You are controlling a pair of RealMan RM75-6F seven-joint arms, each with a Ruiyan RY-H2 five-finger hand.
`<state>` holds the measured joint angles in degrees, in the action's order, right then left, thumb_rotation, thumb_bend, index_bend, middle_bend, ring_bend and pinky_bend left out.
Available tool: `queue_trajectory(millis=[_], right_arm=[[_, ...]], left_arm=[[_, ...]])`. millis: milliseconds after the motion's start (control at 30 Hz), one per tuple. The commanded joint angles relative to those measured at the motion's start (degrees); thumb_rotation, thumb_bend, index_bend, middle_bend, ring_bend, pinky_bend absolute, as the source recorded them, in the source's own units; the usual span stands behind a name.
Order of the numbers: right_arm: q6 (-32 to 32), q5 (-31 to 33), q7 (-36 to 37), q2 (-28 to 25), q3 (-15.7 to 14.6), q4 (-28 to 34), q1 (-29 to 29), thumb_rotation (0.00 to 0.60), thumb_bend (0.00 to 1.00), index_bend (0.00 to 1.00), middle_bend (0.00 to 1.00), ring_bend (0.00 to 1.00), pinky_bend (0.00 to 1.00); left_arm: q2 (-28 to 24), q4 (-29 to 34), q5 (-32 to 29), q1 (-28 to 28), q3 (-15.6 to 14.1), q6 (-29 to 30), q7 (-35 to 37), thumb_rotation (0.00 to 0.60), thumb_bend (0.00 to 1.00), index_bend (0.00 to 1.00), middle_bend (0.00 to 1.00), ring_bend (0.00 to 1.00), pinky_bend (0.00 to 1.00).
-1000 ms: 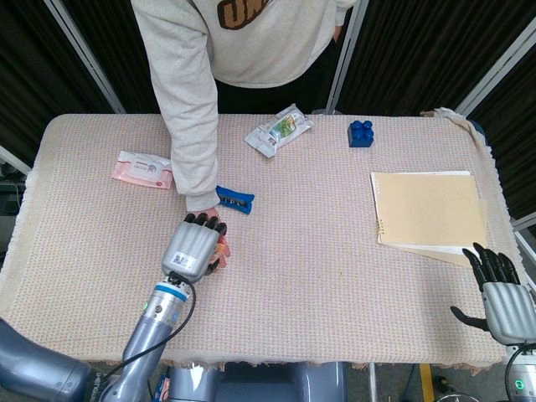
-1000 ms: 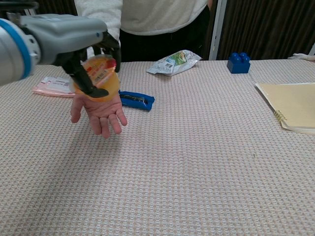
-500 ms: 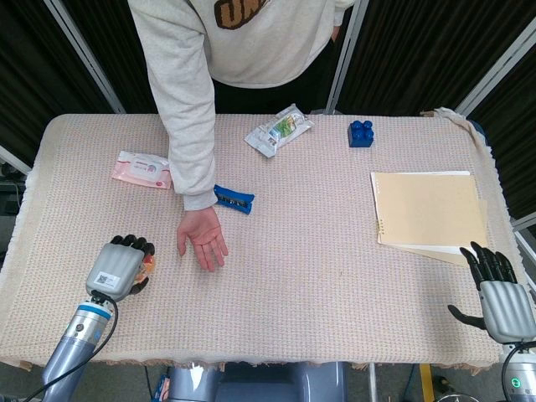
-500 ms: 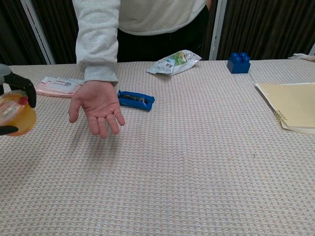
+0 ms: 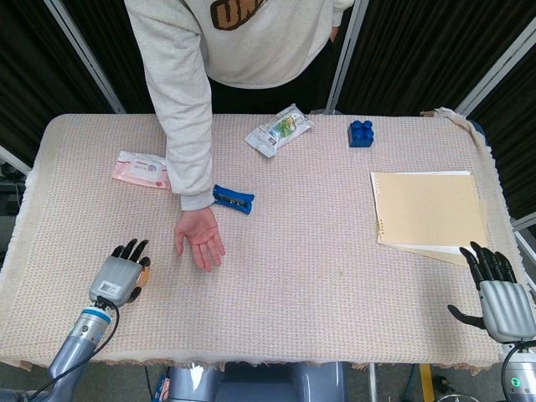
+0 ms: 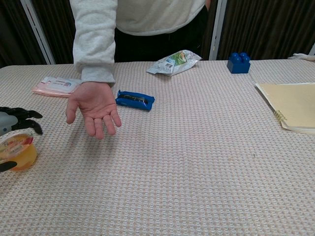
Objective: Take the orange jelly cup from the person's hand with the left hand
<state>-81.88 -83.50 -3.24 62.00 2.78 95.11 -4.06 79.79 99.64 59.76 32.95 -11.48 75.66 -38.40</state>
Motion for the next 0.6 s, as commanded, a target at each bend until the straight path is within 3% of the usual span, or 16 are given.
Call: queue_trajectory(millis=[33,167,300,467,600], right_arm=[[0.0,0.0,-0.1,0.0,0.0,0.0,0.0,0.6,0.07,0.08,0.0,0.0,0.0],[0.0,-0.1,-0.3,0.0,0.0,0.0,0.0,0.6,0.07,0.08,0.0,0.0,0.0],[0.1,-0.1,-0.6,0.2,0.0,0.0,-0.1,0.6,0.07,0.08,0.0,0.0,0.0],[0.1,-0.4,-1.4,0.5,0.0,0.0,-0.3,0.6,0.07,0.08,0.0,0.0,0.0],[-0.3,-0.6,-2.0,0.7,0.0,-0.2,-0.2,0.6,0.07,0.08,0.0,0.0,0.0]], left_arm=[[-0.8,0.9,1.6,-0.9,0.9,0.8,1.1,0.6,0.3,0.05,0.0,0.0,0.0],[-3.4,3.3,5.7,-2.8,1.0,3.9,3.5,0.6,0.29,0.04,0.0,0.0,0.0],[-7.0,5.3,13.0,-6.6,-0.9,9.7,7.1,0.6,0.28,0.04,0.0,0.0,0.0],[-10.1,2.2,21.7,-13.1,-3.9,18.6,11.2,0.6,0.24,0.01,0.0,0.0,0.0],[-12.3,1.3,23.1,-16.9,-5.2,20.8,15.0,0.6,0.22,0.0,0.0,0.0,0.0]])
